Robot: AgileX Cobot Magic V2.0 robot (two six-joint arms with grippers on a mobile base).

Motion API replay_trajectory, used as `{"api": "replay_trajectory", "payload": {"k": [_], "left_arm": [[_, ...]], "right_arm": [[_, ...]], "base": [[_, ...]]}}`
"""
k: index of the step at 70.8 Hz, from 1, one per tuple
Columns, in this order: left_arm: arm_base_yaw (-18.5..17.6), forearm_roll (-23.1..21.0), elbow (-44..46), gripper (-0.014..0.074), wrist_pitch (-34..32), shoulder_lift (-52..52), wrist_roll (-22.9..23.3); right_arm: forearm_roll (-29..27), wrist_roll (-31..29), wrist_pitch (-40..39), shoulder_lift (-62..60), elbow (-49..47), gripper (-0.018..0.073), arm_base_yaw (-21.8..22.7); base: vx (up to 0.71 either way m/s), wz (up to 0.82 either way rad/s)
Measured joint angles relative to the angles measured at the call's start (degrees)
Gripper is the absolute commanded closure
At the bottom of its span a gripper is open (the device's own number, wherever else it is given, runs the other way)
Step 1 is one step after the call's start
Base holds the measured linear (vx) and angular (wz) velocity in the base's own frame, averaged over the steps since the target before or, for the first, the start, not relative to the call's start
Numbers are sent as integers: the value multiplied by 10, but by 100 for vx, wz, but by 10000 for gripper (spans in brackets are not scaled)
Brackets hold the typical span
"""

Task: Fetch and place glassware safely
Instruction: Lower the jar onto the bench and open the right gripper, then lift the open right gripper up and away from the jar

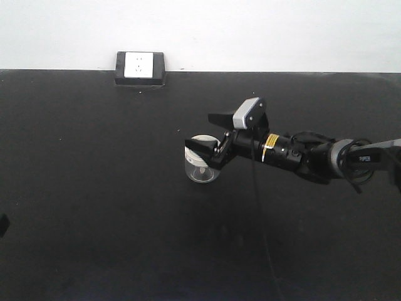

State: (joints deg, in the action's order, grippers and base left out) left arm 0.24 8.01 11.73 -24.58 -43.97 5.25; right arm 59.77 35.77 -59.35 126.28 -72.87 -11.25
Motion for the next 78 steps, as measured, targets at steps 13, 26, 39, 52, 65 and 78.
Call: {"api": "replay_trajectory", "payload": {"k": [13, 26, 39, 52, 65, 78], "left_arm": [[0, 0, 0, 603, 0, 0, 0], [0, 0, 0, 603, 0, 0, 0], [0, 0, 0, 603, 0, 0, 0], [0, 0, 0, 603, 0, 0, 0], [0, 0, 0, 603, 0, 0, 0], [0, 0, 0, 603, 0, 0, 0]], "right_arm": [[26, 86, 39, -65, 0, 62, 6], [40, 178, 71, -144, 14, 239, 37], [31, 201, 127, -241, 80, 530, 89], [14, 215, 184, -342, 176, 564, 155], [8, 224, 243, -456, 260, 563, 204], [6, 225, 354, -559, 315, 563, 205]], "base": [[0, 0], [0, 0], [0, 0], [0, 0], [0, 0], [0, 0]]}}
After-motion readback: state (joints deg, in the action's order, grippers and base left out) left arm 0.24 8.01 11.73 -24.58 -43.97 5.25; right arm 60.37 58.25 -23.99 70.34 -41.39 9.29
